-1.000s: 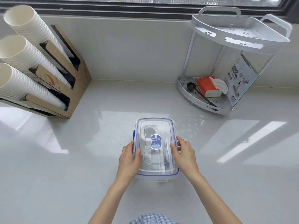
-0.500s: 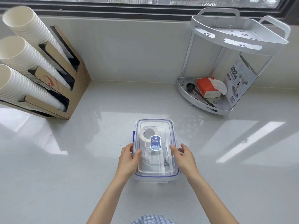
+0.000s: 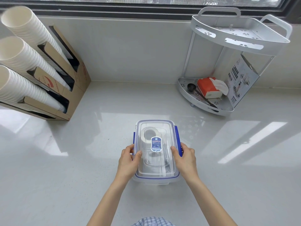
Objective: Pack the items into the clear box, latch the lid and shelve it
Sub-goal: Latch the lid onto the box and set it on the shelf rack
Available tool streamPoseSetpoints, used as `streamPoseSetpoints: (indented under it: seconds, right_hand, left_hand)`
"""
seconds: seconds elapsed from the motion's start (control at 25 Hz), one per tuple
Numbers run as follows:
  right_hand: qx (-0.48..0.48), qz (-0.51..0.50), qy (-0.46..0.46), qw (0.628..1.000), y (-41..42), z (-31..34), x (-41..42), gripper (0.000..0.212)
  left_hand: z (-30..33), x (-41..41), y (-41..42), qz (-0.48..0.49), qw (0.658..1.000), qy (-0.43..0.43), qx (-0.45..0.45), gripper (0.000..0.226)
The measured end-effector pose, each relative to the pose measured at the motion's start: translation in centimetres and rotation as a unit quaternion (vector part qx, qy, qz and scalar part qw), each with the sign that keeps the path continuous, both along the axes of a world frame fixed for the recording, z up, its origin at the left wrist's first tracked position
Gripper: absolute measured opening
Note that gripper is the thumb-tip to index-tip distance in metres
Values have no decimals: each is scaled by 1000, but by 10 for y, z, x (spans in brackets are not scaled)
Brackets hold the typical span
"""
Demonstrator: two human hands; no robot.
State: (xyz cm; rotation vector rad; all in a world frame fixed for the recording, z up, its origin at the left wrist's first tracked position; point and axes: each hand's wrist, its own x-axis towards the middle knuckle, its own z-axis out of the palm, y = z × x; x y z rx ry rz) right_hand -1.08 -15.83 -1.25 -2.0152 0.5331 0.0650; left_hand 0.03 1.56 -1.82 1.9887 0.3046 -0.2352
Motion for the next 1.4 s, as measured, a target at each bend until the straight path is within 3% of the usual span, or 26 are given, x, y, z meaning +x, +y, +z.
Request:
streamPoseSetpoints:
  seconds: [0.16, 0.48, 0.64, 0.76, 0.84, 0.96, 1.08, 1.4]
  right_hand:
    - [-34, 6, -1, 999, 4, -5, 0, 42]
    - [-90, 6, -28, 996, 8, -7, 2, 34]
    - [-82, 5, -36, 996, 8, -9, 2, 36]
    - [-76, 7, -39, 996, 8, -9, 1, 36]
    - [-74, 8, -40, 996, 8, -9, 2, 37]
    - [-74, 7, -36, 997, 7, -10, 2, 38]
    - [-78, 11, -35, 996, 7, -9, 2, 37]
    - [-86, 7, -42, 995, 8, -9, 2, 35]
  left_hand:
    - [1, 0, 0, -1, 1000, 1, 2, 40]
    - [4, -2, 0, -5, 1000, -6, -6, 41]
    - [8, -6, 3, 8, 998, 36, -57, 45]
    - [9, -8, 5, 11, 987, 93, -129, 59]
    - [7, -5, 6, 23, 986, 110, -126, 67]
    - [6, -2, 6, 38, 994, 80, -67, 69]
    - [6, -4, 2, 17, 1000, 20, -11, 46]
    - [3, -8, -7, 23, 998, -53, 6, 34]
